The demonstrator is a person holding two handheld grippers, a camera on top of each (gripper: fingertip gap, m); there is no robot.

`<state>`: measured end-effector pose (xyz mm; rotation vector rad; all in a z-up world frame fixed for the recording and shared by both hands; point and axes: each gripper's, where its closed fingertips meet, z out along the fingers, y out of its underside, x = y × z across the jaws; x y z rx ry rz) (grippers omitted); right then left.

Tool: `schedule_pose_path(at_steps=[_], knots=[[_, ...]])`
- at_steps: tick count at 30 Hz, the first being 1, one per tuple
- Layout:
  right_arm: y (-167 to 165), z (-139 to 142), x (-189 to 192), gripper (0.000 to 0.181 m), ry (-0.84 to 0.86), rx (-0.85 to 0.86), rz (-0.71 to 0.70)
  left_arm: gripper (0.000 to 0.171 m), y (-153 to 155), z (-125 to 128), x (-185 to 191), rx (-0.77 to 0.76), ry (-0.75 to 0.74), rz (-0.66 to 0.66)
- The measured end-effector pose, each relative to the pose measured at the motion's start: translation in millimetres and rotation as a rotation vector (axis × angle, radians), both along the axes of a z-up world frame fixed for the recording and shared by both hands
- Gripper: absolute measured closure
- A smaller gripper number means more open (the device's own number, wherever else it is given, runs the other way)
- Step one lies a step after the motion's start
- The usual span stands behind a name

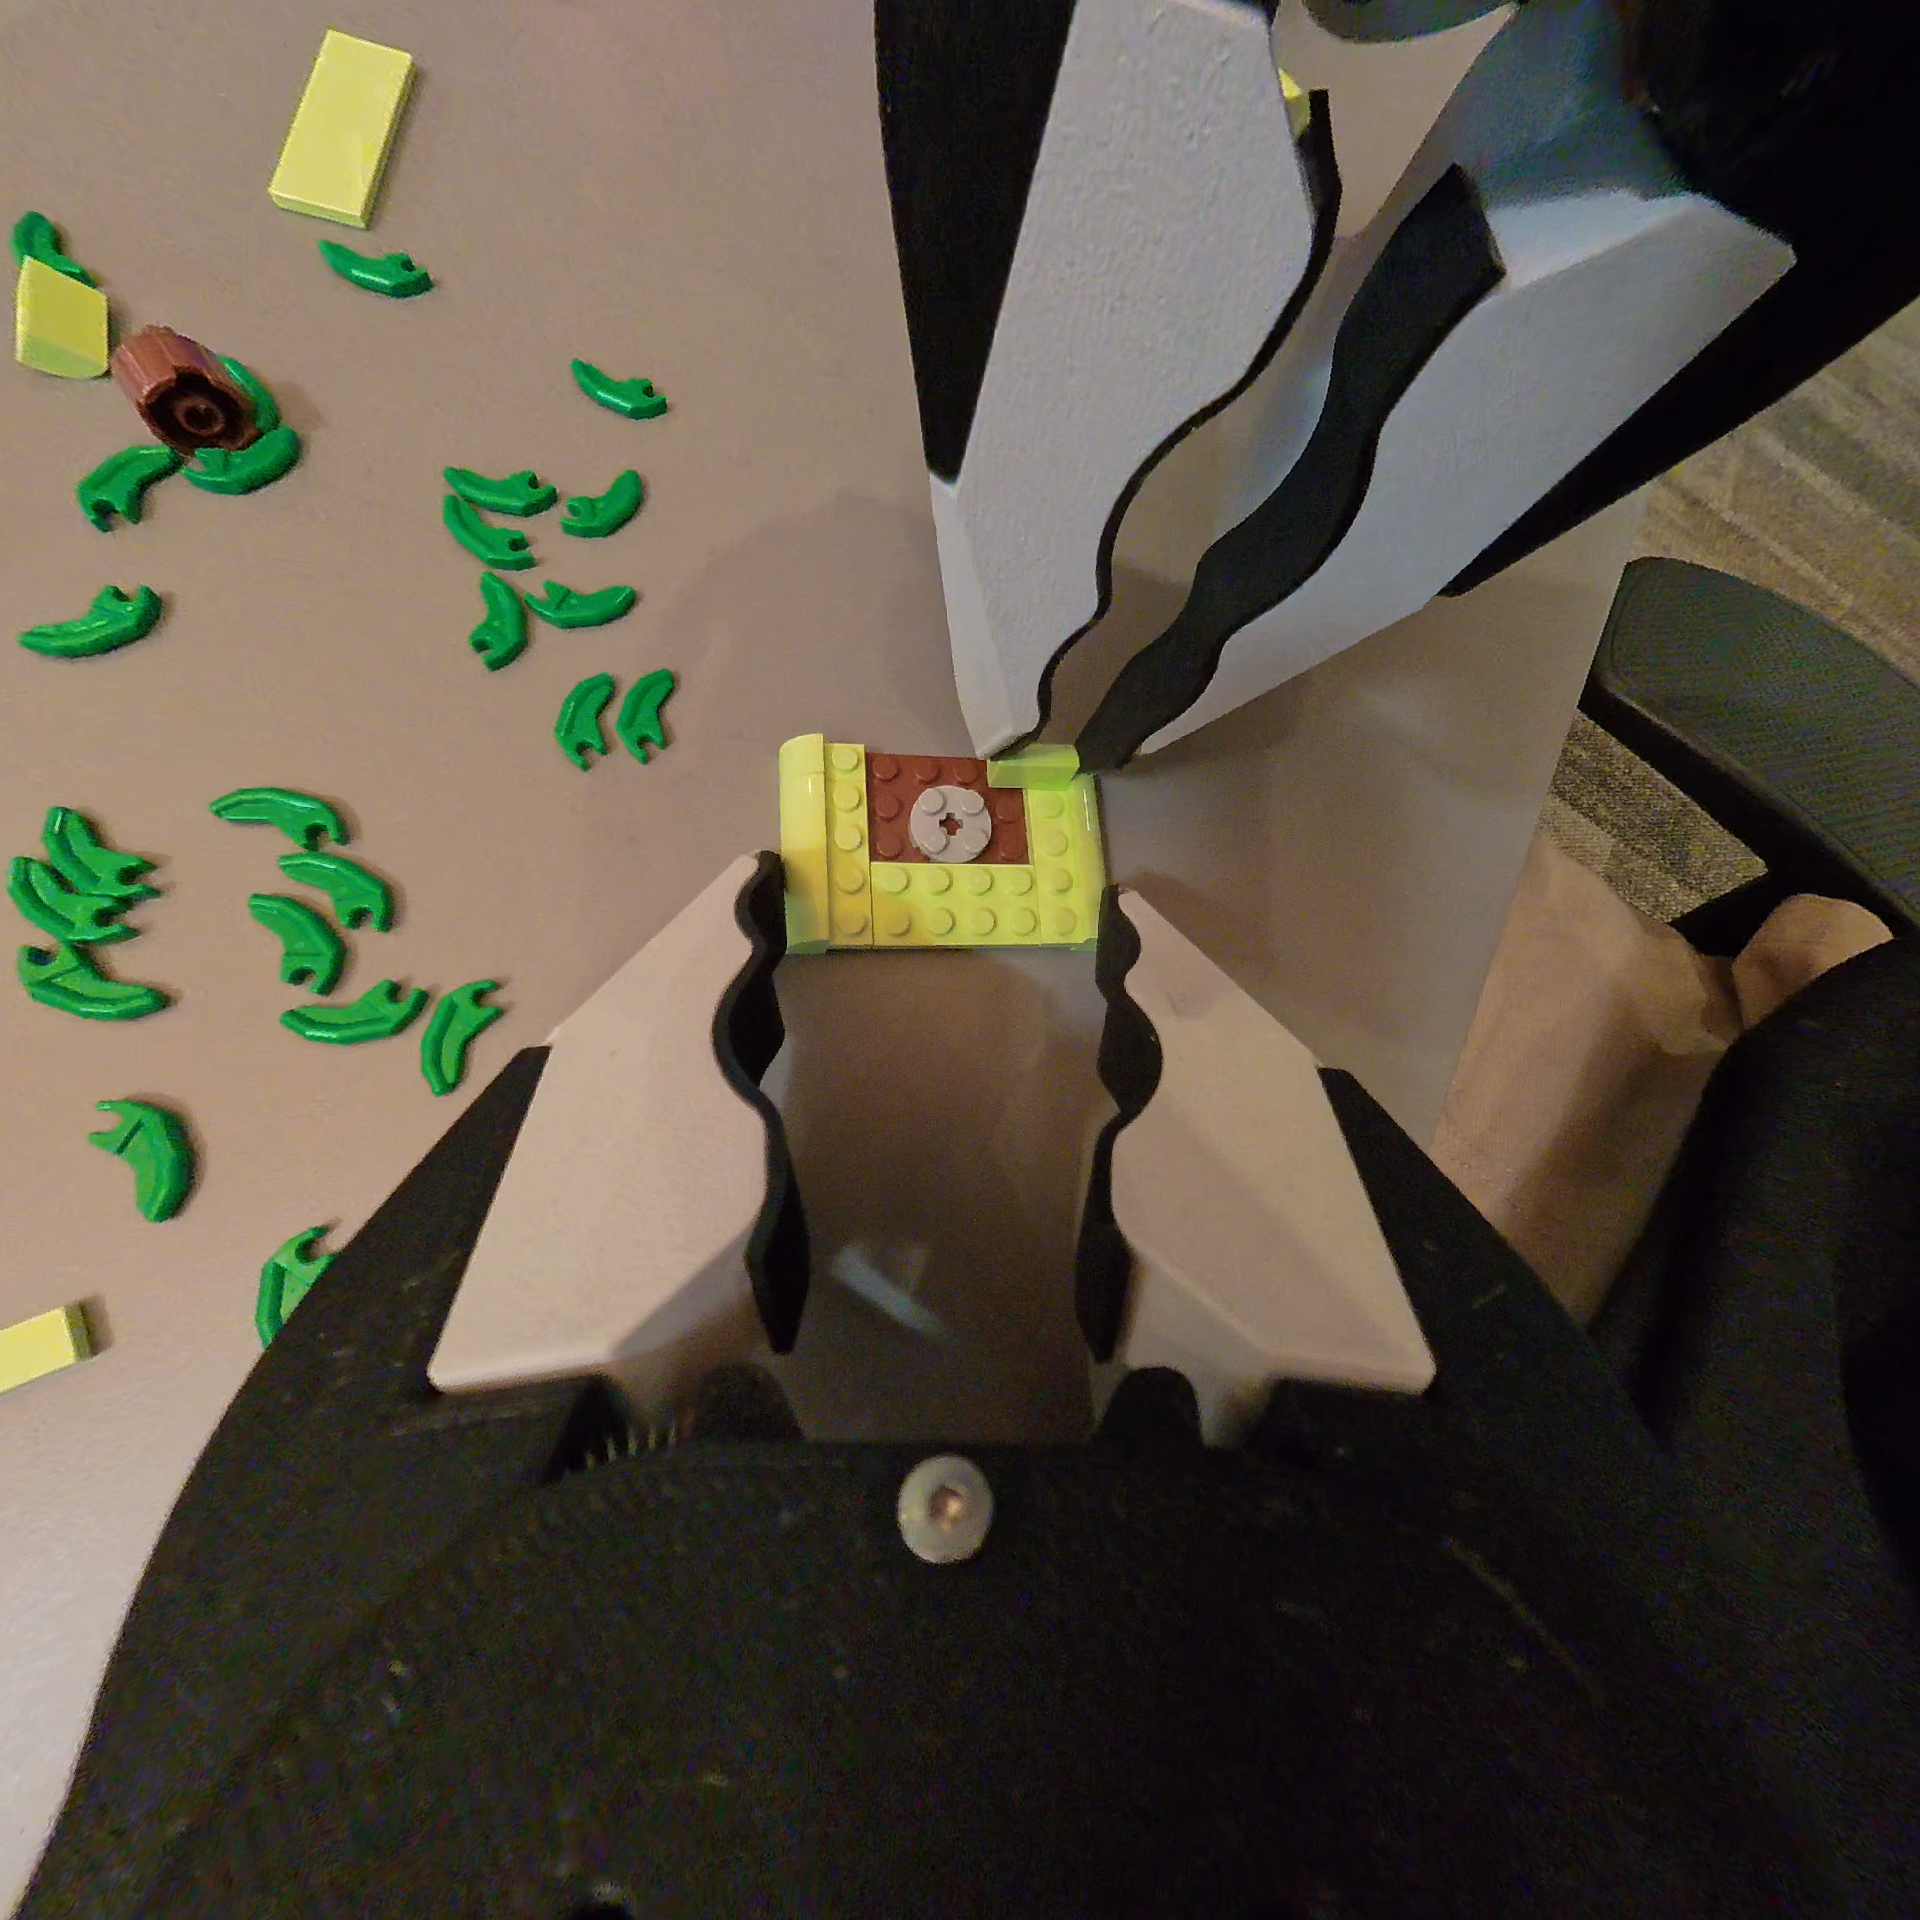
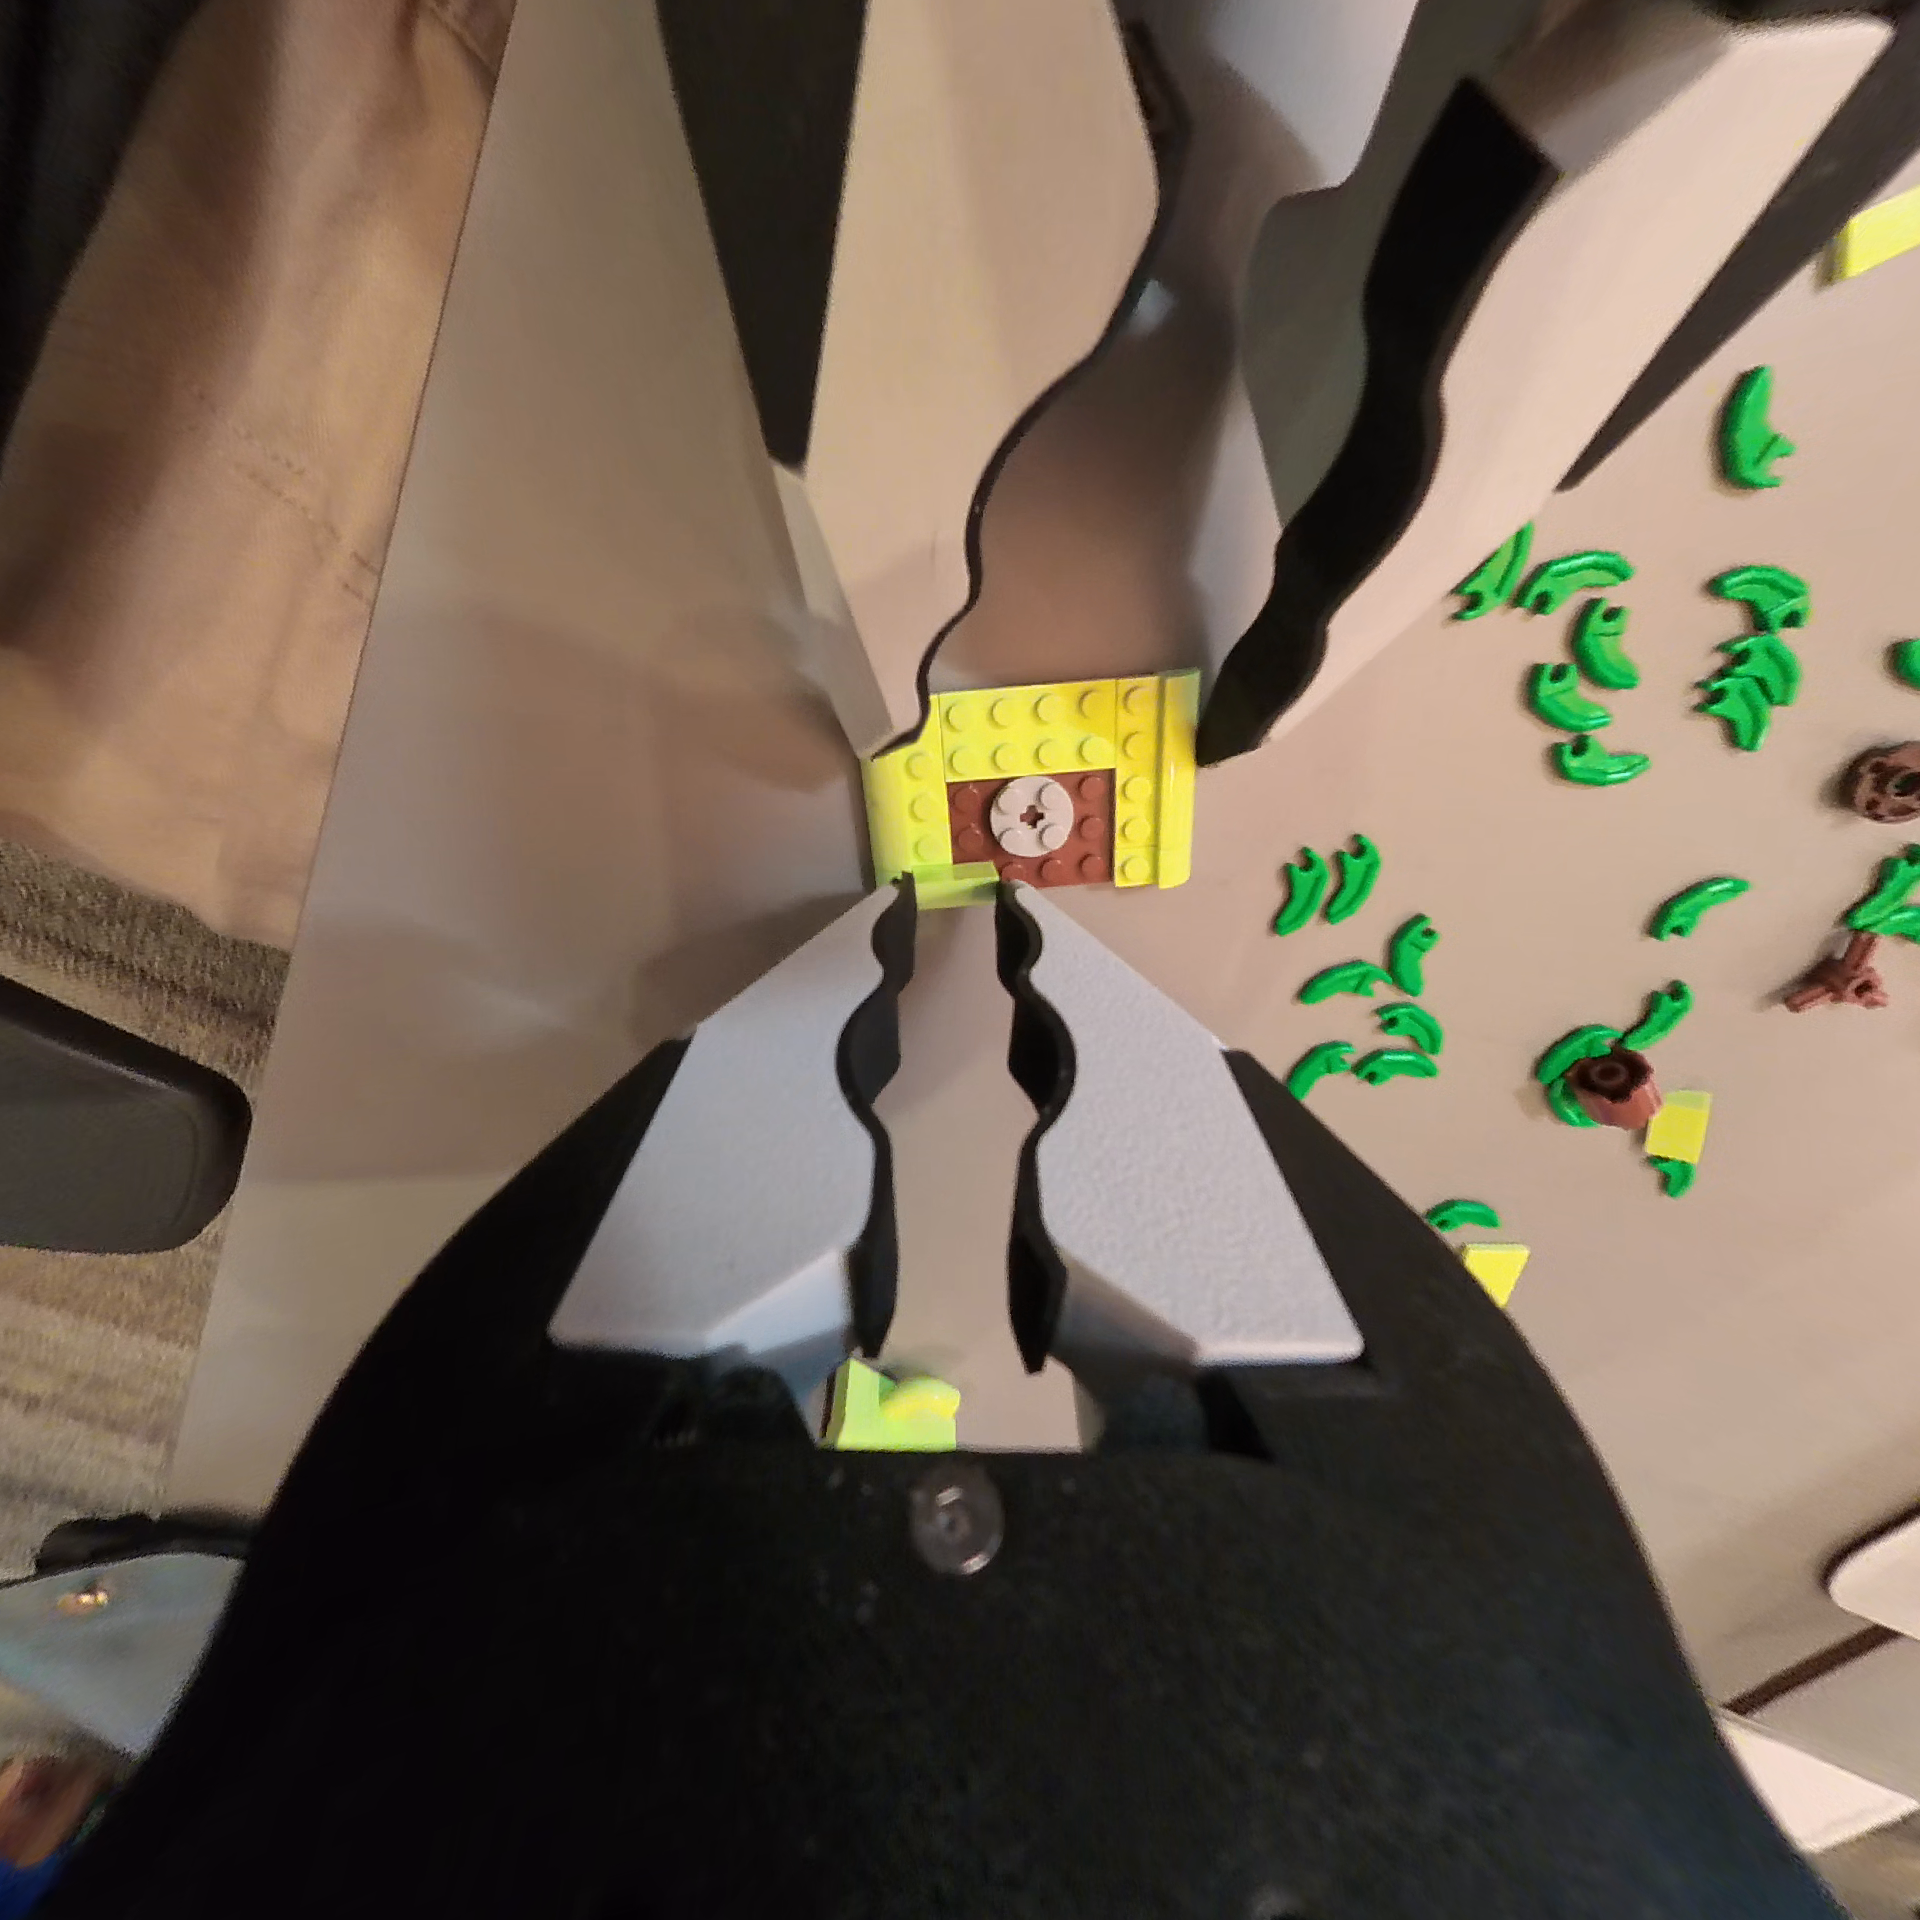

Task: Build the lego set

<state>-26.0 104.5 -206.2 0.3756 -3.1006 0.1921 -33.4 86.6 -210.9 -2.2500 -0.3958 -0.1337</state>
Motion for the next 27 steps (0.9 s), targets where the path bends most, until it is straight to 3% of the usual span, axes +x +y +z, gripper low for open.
schedule_pose_path(at_steps=[13, 17, 23, 25, 27], knots=[[0.7, -1.8, -0.5, 0.168, 0.075, -0.028, -0.108, 0.114, -0.1, 0.1, -0.2, 0.001, -0.002, 0.001], [-0.4, -1.0, -1.6, 0.167, 0.075, -0.112, -0.199, 0.114, 0.0, 0.1, -0.2, 0.001, -0.002, 0.001], [-5.0, 15.5, -12.1, 0.132, 0.146, -0.397, -0.475, 0.114, 0.0, 0.2, -0.3, 0.002, -0.004, 0.002], [0.2, 18.6, -18.2, 0.142, 0.179, -0.459, -0.638, 0.114, -0.1, 0.3, -0.5, 0.003, -0.006, 0.002], [6.0, 16.3, -17.9, 0.164, 0.149, -0.497, -0.811, 0.114, -0.1, 0.2, -0.5, 0.003, -0.007, 0.003]])
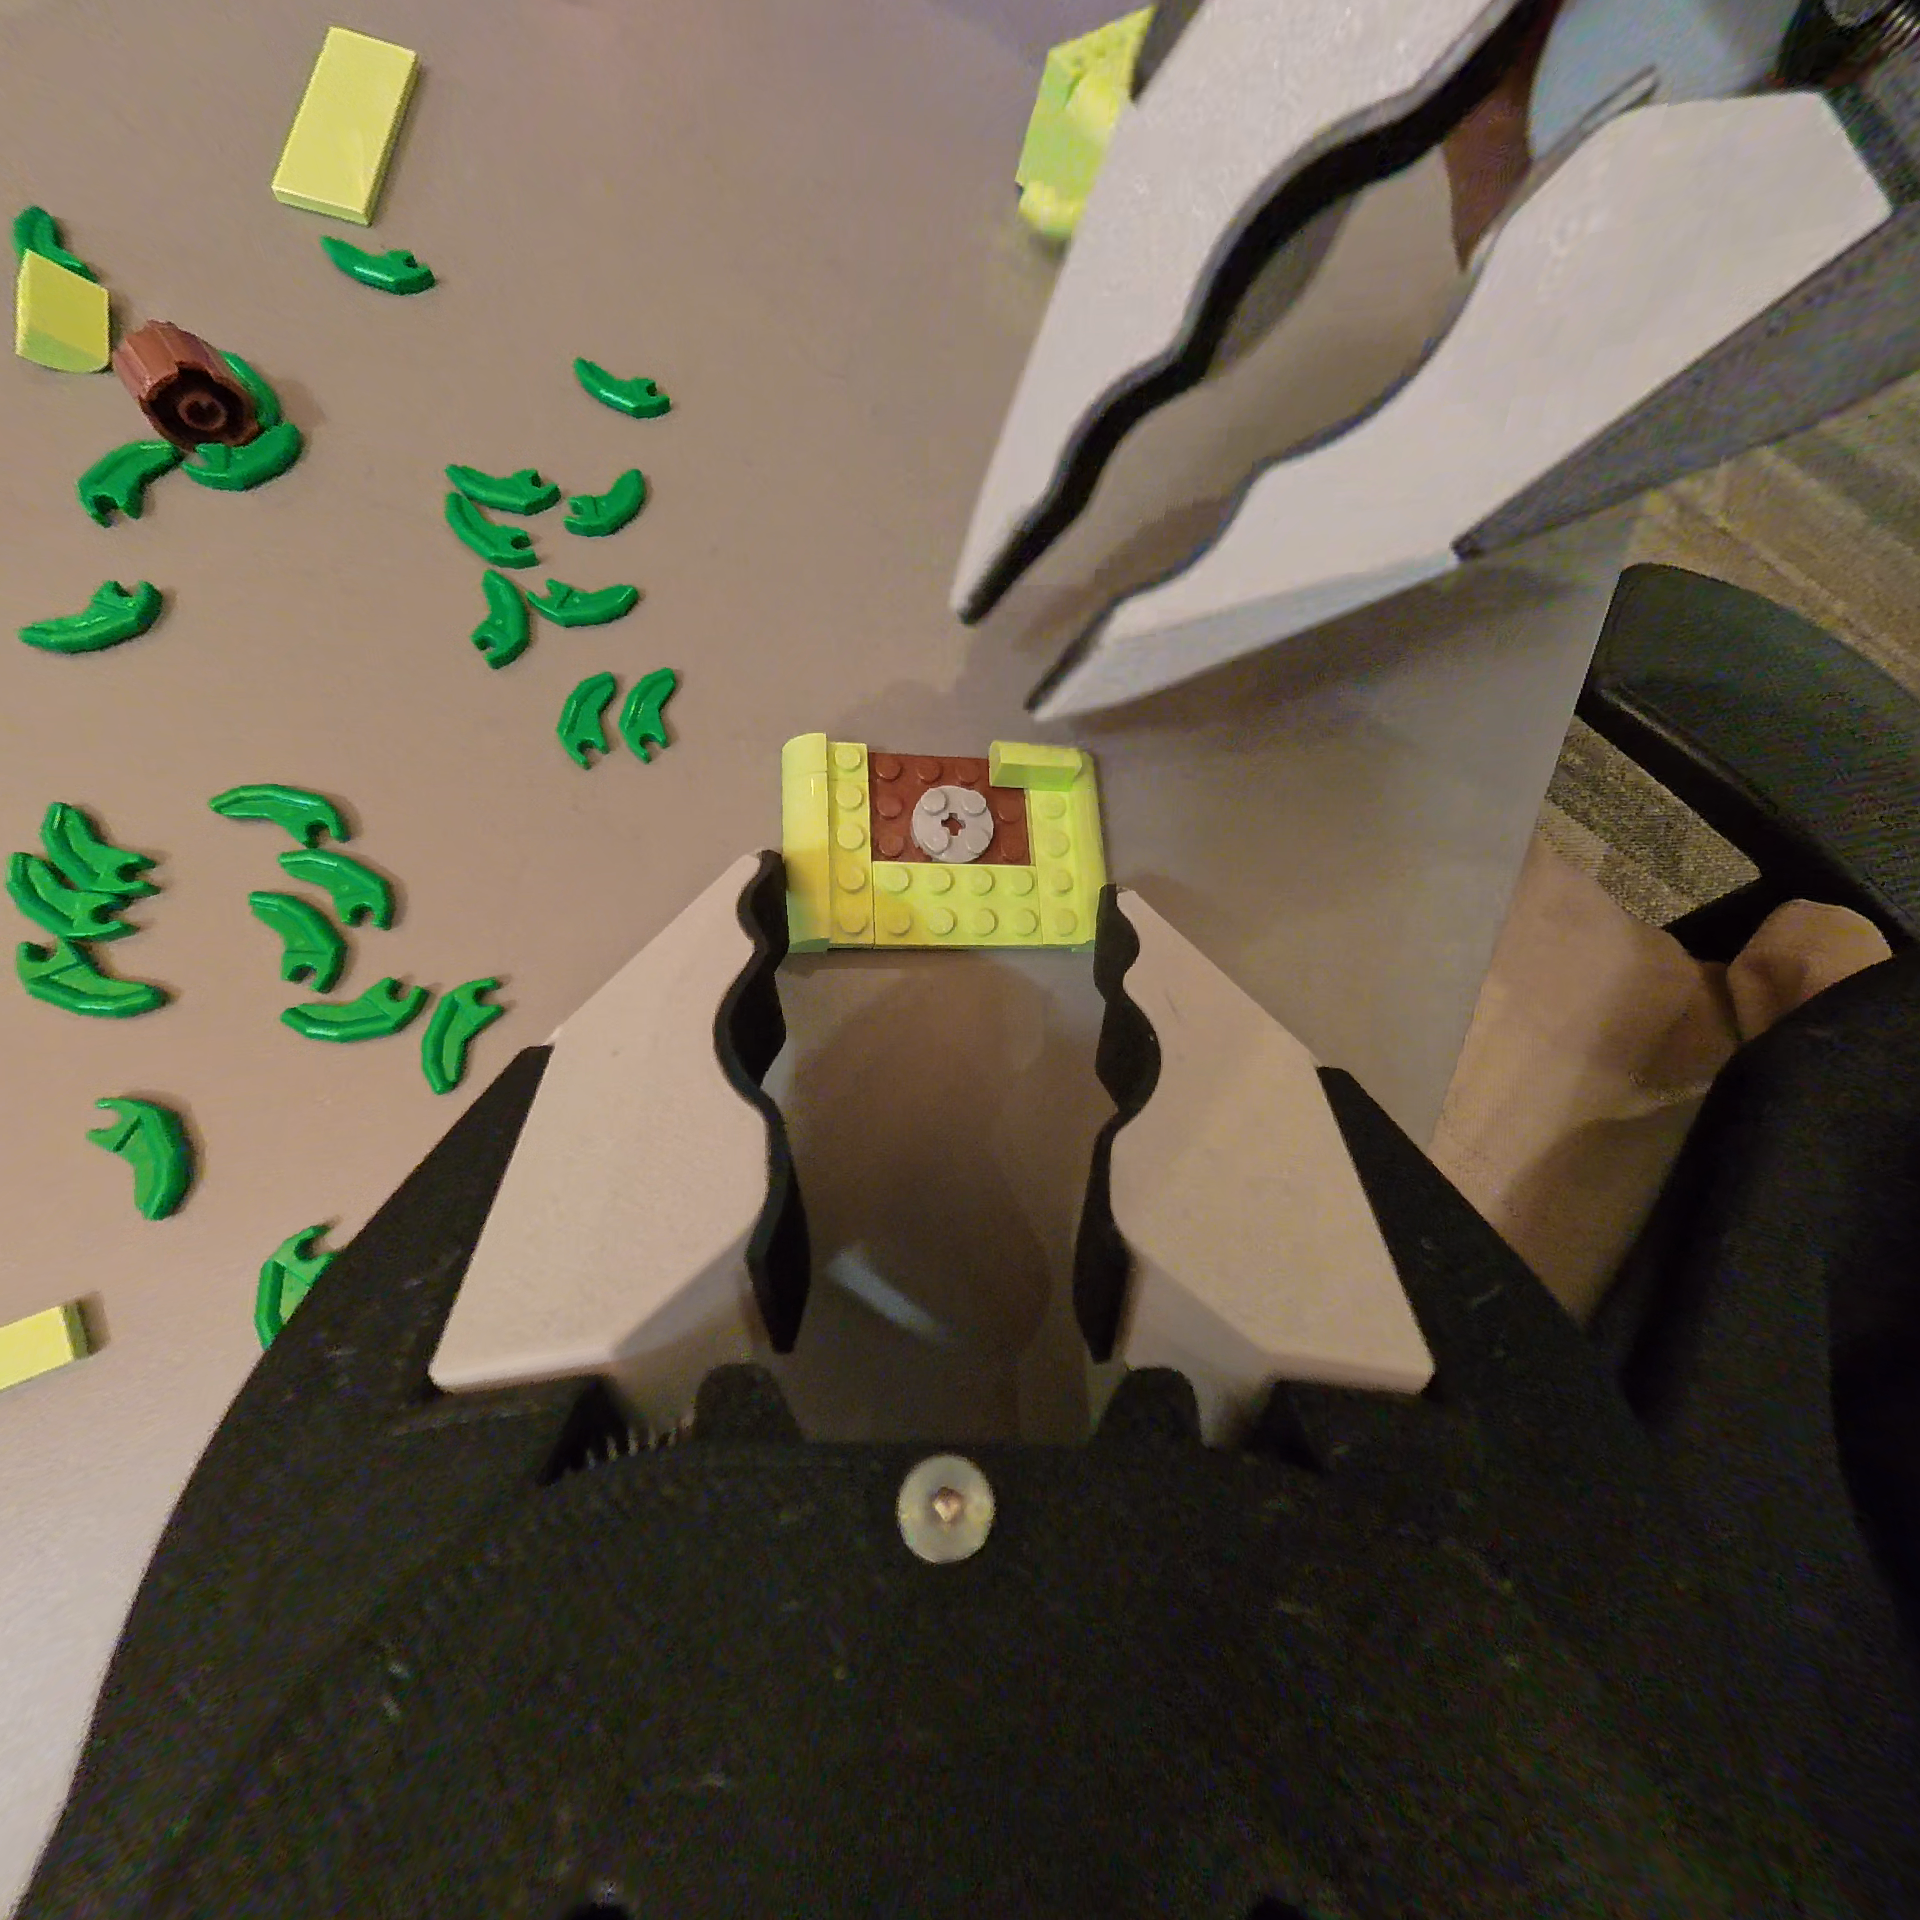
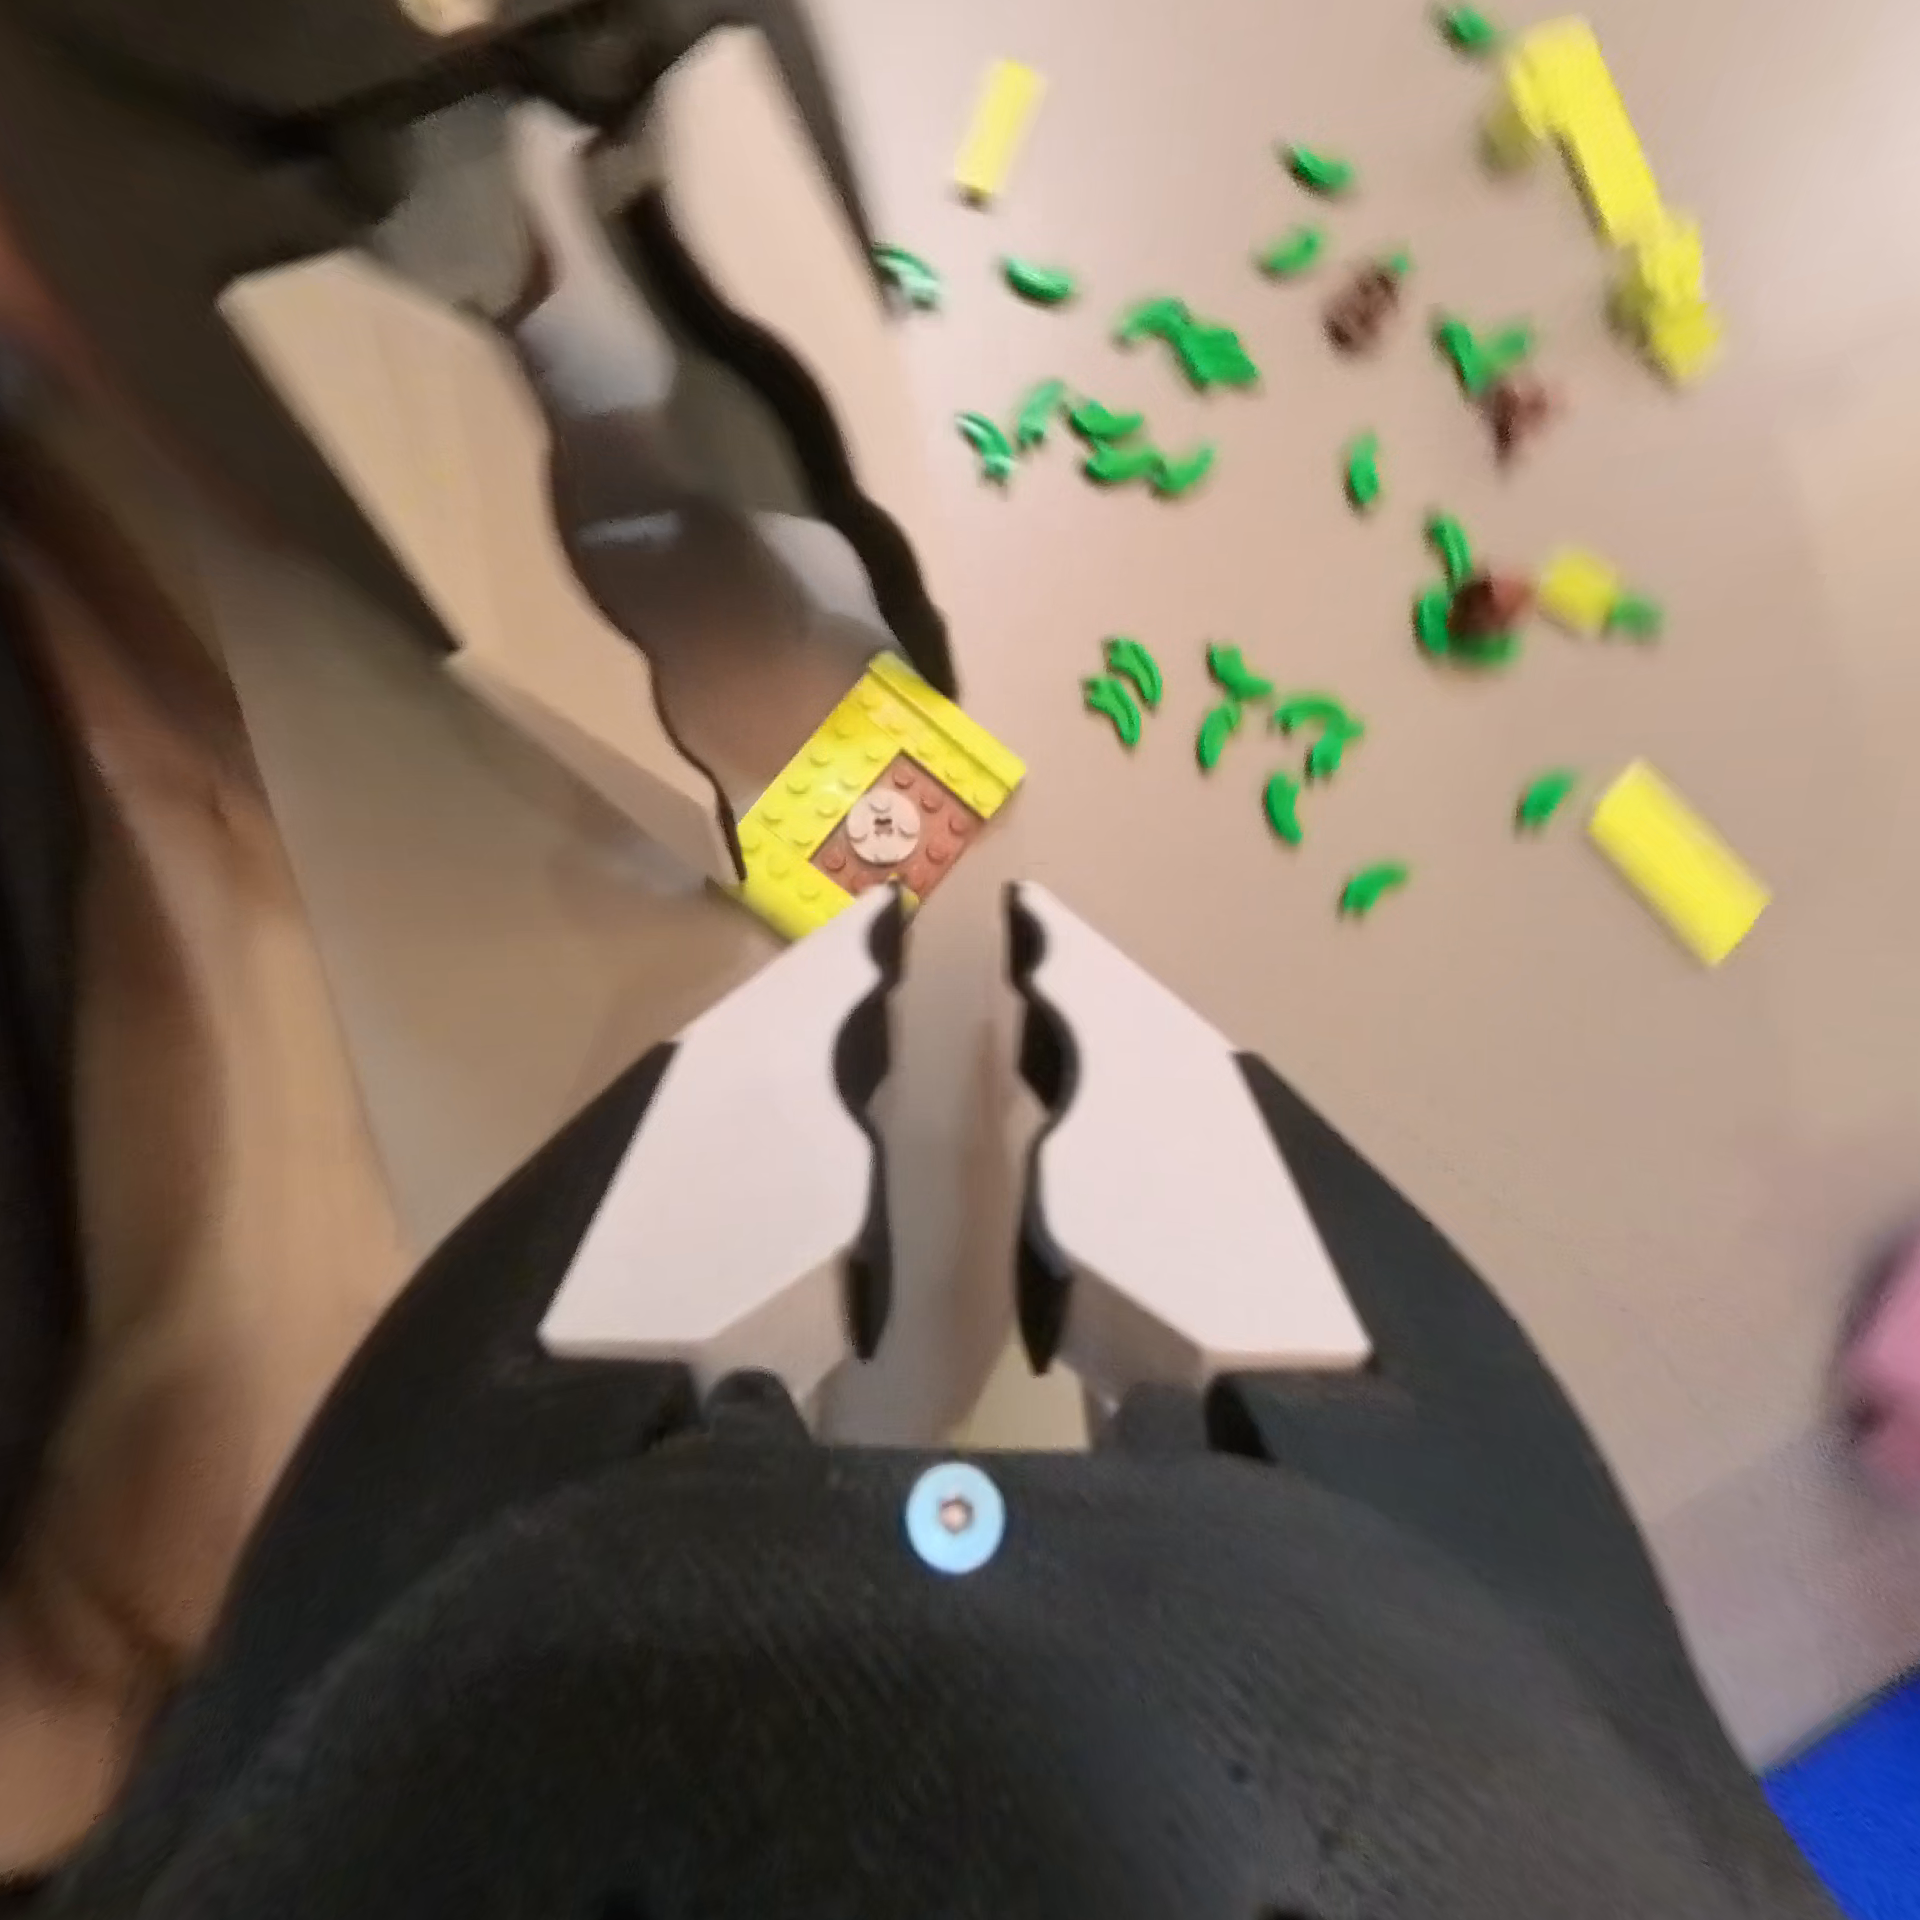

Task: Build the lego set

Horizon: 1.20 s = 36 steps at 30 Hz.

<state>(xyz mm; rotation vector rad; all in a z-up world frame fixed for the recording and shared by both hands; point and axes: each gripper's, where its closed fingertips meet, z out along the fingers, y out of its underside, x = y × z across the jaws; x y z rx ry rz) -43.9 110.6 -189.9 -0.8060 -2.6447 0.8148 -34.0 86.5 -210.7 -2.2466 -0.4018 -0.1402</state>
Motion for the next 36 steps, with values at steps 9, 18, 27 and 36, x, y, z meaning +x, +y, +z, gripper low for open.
schedule_pose_path(at_steps=[9, 18, 27, 36], knots=[[1.0, -0.5, 5.2, 0.181, 0.063, -0.275, -0.355, 0.114, 0.0, 0.0, -0.4, 0.002, -0.004, 0.002], [-0.5, -4.1, 11.4, 0.181, 0.115, -0.233, -0.356, 0.115, -0.2, 0.1, -1.3, 0.005, -0.012, 0.008], [6.0, -17.2, 18.6, 0.181, 0.076, -0.195, -0.36, 0.129, -1.1, -0.6, -3.2, 0.003, -0.021, 0.018], [3.6, -3.8, 20.3, 0.181, 0.122, -0.314, -0.358, 0.128, -1.0, -0.6, -3.2, 0.0, -0.014, 0.018]])
